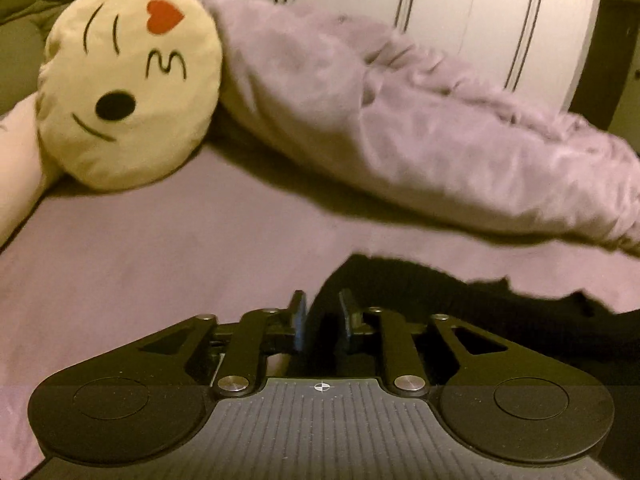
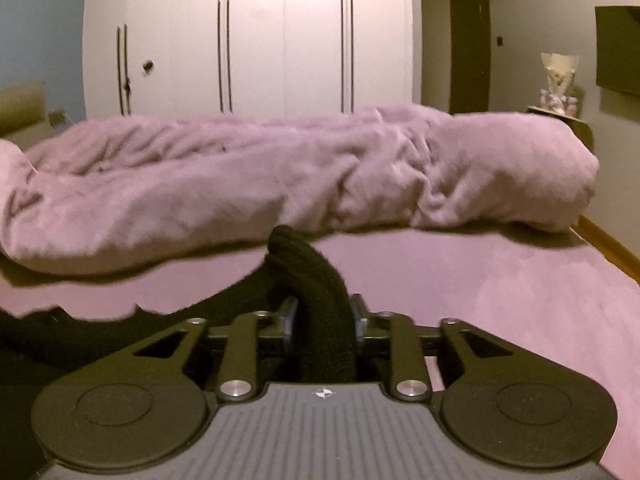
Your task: Fold small clothes
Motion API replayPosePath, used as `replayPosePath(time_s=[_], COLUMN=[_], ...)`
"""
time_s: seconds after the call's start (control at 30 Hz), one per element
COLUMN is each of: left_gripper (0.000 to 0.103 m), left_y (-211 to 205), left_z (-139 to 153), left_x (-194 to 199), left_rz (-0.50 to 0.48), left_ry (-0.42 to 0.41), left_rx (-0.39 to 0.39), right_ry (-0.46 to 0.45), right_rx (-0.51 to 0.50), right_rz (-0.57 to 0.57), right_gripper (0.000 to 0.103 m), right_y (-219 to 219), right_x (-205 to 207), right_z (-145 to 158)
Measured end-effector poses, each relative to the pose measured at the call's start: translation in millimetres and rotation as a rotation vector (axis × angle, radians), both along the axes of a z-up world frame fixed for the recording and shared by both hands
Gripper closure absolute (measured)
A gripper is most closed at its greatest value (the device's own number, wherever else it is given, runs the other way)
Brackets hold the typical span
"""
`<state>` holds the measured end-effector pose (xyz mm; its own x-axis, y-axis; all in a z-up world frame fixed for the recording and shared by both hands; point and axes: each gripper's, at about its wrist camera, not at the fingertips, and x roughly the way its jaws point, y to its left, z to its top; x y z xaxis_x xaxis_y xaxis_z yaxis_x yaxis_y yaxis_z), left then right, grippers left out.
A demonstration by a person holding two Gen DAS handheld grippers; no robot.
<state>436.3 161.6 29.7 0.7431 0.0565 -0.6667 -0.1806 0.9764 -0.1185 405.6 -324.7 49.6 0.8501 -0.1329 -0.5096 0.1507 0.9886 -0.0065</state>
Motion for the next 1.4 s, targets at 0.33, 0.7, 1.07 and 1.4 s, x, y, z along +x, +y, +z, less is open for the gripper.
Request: replayPosePath(time_s=[0.33, 0.7, 1.07, 1.4], left_gripper=[0.043, 0.036, 0.019, 0.044], left_y=[-14, -25, -16, -18], left_z=[-3, 1, -13, -28], left_x=[-23, -39, -61, -52], left_rz=[-0.039, -0.051, -0.099, -0.088], left_ry=[0.036, 0.066, 0.103, 0.098], left_rx=[0.073, 0.100, 0.036, 0.026], right_ry=[0.046, 0.090, 0.104, 0.124], right_rx=[0.013, 0.032, 0.065, 0.093], right_rz=[0.032, 0.045, 0.016, -0.012], right_gripper=[0.064, 0.052, 0.044, 0.044], right_y=[1, -1, -11, -19], right_x=[-41, -78, -94, -74], right_z=[-9, -16, -22, -28])
